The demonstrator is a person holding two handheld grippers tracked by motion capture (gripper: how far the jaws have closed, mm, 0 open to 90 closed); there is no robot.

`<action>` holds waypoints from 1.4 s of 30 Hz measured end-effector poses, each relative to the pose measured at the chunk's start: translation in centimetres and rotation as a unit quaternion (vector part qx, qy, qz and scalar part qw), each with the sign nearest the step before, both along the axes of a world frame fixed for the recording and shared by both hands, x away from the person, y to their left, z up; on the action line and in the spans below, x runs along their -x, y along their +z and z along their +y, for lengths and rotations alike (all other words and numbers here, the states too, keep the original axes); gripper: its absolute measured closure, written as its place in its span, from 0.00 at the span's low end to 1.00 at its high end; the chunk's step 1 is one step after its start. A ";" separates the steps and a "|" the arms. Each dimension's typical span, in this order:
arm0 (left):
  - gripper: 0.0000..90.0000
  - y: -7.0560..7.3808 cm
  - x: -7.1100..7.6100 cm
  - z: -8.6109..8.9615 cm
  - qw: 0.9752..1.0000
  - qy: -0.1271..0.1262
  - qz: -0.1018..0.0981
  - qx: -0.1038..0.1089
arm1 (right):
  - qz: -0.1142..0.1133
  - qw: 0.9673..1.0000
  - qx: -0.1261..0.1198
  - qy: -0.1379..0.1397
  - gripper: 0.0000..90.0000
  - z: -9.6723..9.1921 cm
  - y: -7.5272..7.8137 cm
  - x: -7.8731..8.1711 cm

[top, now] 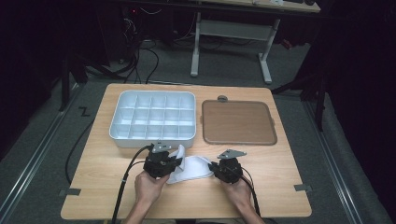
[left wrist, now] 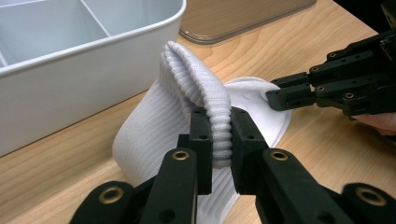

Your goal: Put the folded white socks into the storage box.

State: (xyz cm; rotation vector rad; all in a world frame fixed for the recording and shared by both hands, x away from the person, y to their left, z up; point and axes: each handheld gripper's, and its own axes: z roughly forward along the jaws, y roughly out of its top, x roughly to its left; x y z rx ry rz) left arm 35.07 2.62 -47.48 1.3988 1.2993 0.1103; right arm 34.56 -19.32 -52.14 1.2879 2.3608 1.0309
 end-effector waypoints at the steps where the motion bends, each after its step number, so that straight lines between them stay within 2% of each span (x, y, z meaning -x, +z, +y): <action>1: 0.90 0.0 0.0 -0.2 1.000 -0.002 -0.001 -0.003 | 0.002 1.000 -0.001 -0.001 0.92 0.1 0.0 0.0; 15: 0.90 -1.0 0.3 -3.0 0.999 -0.031 0.001 -0.035 | 0.010 1.000 -0.011 0.004 0.93 0.9 -0.1 0.0; 22: 0.90 -1.9 0.3 -4.4 0.997 -0.044 0.007 -0.061 | 0.012 1.000 -0.016 0.002 0.93 0.9 -0.1 -0.1; 27: 0.89 -2.6 0.2 -5.0 0.996 -0.048 0.010 -0.070 | 0.013 1.000 -0.018 0.000 0.93 0.9 -0.1 -0.1; 34: 0.85 -2.9 0.1 -5.2 0.997 -0.052 0.012 -0.058 | 0.012 1.000 -0.018 -0.001 0.92 0.9 -0.1 -0.1; 36: 0.79 -2.9 0.1 -5.0 0.997 -0.054 0.015 -0.049 | 0.012 1.000 -0.018 -0.001 0.92 0.9 -0.2 -0.1; 42: 0.68 -2.5 0.5 -4.8 0.997 -0.063 0.009 -0.040 | 0.011 1.000 -0.019 -0.002 0.91 0.9 -0.2 -0.2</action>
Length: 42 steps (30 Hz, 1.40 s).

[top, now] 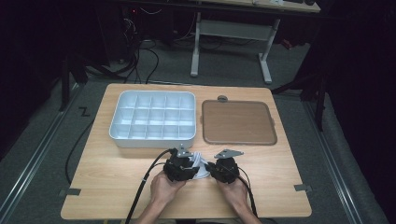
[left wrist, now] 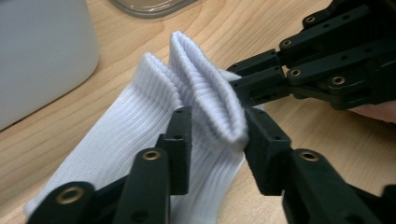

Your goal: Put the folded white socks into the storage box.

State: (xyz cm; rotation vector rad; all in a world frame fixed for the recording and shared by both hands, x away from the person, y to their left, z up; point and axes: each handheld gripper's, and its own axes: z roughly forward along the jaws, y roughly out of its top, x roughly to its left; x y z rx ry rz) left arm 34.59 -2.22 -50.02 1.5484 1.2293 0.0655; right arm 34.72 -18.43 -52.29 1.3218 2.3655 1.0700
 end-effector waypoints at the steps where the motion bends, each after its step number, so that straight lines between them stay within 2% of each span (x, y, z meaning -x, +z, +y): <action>1: 0.66 0.1 0.1 0.1 1.000 -0.001 0.000 0.005 | 0.000 1.000 0.000 -0.001 0.91 0.0 0.0 0.0; 4: 0.60 0.7 0.4 0.4 1.000 -0.004 -0.006 0.021 | -0.001 1.000 0.001 -0.001 0.90 0.0 0.0 0.0; 8: 0.58 1.1 0.6 0.9 1.000 -0.002 -0.012 0.028 | -0.002 1.000 0.002 -0.002 0.88 -0.1 0.0 0.0; 12: 0.56 1.4 0.7 1.8 0.999 0.013 -0.016 0.032 | -0.004 1.000 0.004 -0.006 0.83 -0.2 0.1 0.0; 20: 0.47 0.5 1.6 3.7 0.998 0.054 -0.018 0.003 | -0.015 1.000 0.005 -0.022 0.77 -1.0 0.9 0.4; 33: 0.32 -0.8 2.6 5.1 0.995 0.100 -0.018 -0.014 | -0.036 0.999 -0.004 -0.032 0.75 -2.2 2.4 1.1; 42: 0.29 -2.0 2.5 4.8 0.993 0.114 -0.003 -0.031 | -0.063 0.998 -0.008 -0.003 0.78 -1.0 4.3 2.0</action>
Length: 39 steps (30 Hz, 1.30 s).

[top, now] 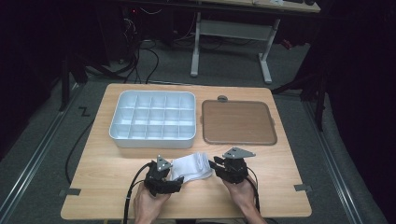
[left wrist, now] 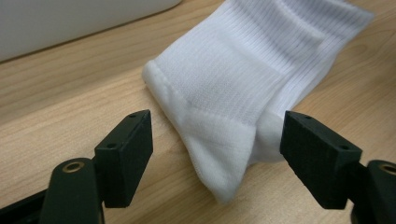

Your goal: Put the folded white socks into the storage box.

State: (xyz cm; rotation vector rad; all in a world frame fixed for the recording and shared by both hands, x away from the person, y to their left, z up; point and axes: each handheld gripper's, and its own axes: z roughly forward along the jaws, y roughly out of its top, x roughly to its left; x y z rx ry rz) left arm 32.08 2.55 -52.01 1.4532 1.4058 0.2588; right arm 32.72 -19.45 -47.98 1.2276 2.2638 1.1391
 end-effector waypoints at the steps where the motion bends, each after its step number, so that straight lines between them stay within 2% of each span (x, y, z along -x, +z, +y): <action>1: 0.29 -0.2 0.0 0.0 1.000 0.001 0.001 -0.003 | -0.003 1.000 0.002 0.010 0.79 0.6 0.3 0.1; 6: 0.30 -0.8 -0.4 -0.1 1.000 0.008 0.007 -0.003 | 0.001 0.999 0.011 0.033 0.80 1.9 0.2 0.1; 10: 0.31 -1.0 -0.5 -0.1 1.000 0.010 0.008 -0.007 | 0.014 0.999 0.024 0.045 0.81 3.2 -0.9 -0.6; 17: 0.33 -1.3 -0.7 -0.1 1.000 0.017 0.001 -0.013 | 0.035 0.998 0.041 0.039 0.82 4.1 -2.3 -1.5; 22: 0.35 -1.5 -0.6 -0.2 0.999 0.018 -0.009 -0.031 | 0.042 0.997 0.052 0.035 0.89 3.9 -2.9 -1.7; 27: 0.36 -1.6 -0.5 -0.4 0.999 0.020 -0.017 -0.040 | 0.041 0.997 0.052 0.036 0.96 3.8 -3.1 -1.9; 31: 0.38 -1.7 -0.5 -0.6 0.998 0.022 -0.022 -0.050 | 0.034 0.998 0.048 0.035 0.97 3.6 -2.8 -1.7; 39: 0.40 -1.7 -0.5 -0.7 0.998 0.031 -0.023 -0.051 | 0.020 0.999 0.037 0.033 0.97 2.8 -1.6 -1.0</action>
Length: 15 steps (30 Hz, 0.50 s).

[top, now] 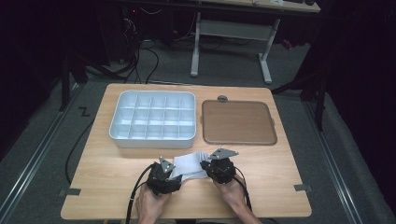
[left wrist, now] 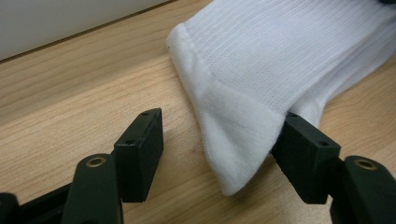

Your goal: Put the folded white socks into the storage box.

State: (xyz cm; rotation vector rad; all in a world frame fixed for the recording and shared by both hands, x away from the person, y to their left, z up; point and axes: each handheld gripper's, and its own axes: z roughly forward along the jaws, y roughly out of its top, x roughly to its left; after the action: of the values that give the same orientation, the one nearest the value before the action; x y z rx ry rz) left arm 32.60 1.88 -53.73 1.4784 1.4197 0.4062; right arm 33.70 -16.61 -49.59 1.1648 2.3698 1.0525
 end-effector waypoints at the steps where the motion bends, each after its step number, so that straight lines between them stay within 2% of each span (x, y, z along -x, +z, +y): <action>1: 0.40 0.0 0.0 0.0 1.000 0.001 0.000 -0.001 | -0.001 1.000 -0.001 0.000 0.97 -0.1 0.1 0.0; 7: 0.41 0.0 0.0 -0.1 1.000 0.003 0.002 -0.003 | 0.005 1.000 -0.002 -0.012 0.97 -1.0 0.0 0.3; 15: 0.41 0.1 -0.1 0.0 1.000 0.001 0.005 -0.001 | 0.020 1.000 -0.003 -0.024 0.97 -1.7 -1.6 0.4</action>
State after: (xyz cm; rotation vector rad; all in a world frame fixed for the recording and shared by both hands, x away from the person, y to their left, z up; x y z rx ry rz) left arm 32.73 1.87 -53.64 1.4828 1.4290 0.4035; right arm 33.35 -18.28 -51.20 1.2489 2.3578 1.0324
